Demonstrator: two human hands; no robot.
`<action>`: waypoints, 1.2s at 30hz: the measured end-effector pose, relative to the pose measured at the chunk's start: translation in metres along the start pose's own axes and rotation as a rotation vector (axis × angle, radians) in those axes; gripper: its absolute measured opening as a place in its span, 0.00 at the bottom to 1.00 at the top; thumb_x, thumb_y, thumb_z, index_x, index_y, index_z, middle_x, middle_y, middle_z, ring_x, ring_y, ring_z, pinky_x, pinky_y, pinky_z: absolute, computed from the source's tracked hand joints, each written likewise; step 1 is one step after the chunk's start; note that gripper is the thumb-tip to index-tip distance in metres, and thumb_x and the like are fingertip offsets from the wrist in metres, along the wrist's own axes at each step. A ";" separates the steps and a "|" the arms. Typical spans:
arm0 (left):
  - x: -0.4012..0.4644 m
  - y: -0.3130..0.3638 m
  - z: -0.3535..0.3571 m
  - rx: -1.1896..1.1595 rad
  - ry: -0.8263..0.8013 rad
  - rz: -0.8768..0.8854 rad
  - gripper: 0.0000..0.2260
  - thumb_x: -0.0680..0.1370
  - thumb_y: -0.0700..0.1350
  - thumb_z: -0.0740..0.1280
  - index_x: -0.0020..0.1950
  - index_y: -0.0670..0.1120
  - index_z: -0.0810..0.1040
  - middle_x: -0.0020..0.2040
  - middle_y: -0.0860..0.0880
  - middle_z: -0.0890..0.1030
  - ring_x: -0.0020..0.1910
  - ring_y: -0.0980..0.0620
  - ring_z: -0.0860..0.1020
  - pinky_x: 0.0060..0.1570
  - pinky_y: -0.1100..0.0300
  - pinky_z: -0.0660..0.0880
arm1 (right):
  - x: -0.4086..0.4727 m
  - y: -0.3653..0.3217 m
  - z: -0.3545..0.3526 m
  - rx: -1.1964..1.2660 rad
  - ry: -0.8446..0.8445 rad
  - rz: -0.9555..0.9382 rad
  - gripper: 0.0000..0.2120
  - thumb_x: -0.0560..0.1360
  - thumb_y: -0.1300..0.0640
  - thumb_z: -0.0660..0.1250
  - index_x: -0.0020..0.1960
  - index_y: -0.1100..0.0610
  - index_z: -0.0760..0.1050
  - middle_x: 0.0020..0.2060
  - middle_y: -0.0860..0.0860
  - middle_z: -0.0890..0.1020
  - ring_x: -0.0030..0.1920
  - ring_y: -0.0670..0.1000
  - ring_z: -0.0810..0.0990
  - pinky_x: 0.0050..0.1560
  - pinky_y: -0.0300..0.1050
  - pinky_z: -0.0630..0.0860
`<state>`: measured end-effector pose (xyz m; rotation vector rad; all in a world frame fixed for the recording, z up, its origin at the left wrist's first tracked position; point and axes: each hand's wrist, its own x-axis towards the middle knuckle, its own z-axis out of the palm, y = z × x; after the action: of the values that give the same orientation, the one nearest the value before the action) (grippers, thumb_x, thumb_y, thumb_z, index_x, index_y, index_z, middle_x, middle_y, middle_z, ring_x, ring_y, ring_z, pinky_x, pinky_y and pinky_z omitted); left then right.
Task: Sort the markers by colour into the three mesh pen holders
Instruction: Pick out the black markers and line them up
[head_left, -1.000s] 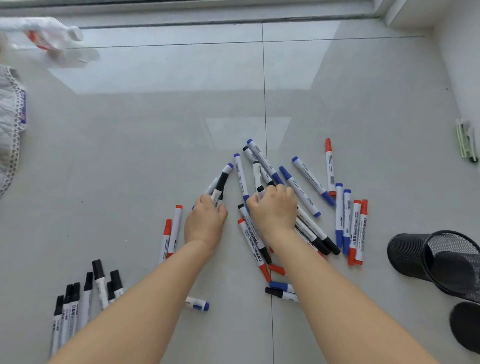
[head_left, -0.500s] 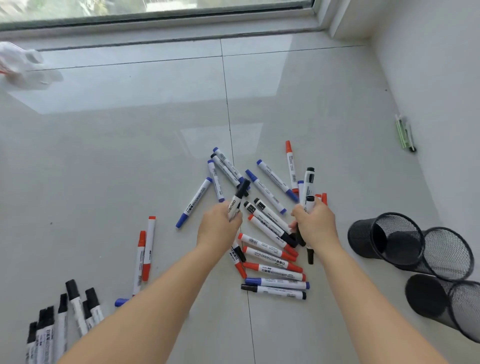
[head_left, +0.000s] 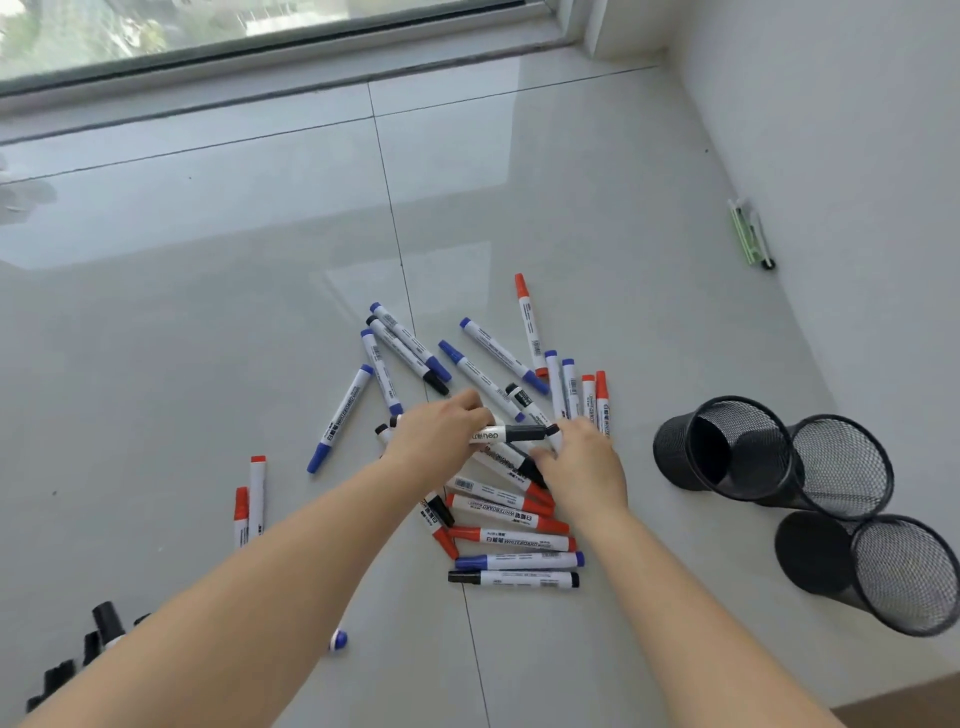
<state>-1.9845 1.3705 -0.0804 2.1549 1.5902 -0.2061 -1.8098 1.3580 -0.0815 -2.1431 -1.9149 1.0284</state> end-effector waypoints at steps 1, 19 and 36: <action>0.001 0.000 0.001 0.026 -0.025 0.008 0.11 0.77 0.49 0.64 0.60 0.51 0.74 0.56 0.52 0.73 0.38 0.52 0.71 0.36 0.56 0.74 | 0.000 0.002 0.001 0.007 0.003 0.010 0.08 0.74 0.51 0.65 0.50 0.54 0.76 0.42 0.47 0.70 0.41 0.50 0.71 0.39 0.42 0.65; -0.042 -0.031 -0.008 0.030 0.165 -0.021 0.10 0.78 0.50 0.62 0.56 0.48 0.72 0.50 0.51 0.77 0.48 0.51 0.75 0.42 0.62 0.67 | 0.011 -0.013 0.003 -0.298 -0.039 -0.064 0.08 0.73 0.50 0.65 0.41 0.54 0.71 0.43 0.50 0.74 0.37 0.51 0.72 0.33 0.42 0.65; -0.270 -0.072 0.014 -0.914 0.553 -0.879 0.07 0.73 0.50 0.67 0.39 0.53 0.69 0.31 0.52 0.73 0.27 0.57 0.70 0.24 0.67 0.66 | -0.138 -0.134 0.073 0.214 -0.289 -0.032 0.10 0.69 0.53 0.68 0.35 0.55 0.68 0.32 0.52 0.75 0.34 0.53 0.74 0.30 0.42 0.67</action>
<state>-2.1377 1.1471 -0.0099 0.7655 2.2273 0.7681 -1.9611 1.2341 -0.0152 -1.9279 -1.8403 1.5315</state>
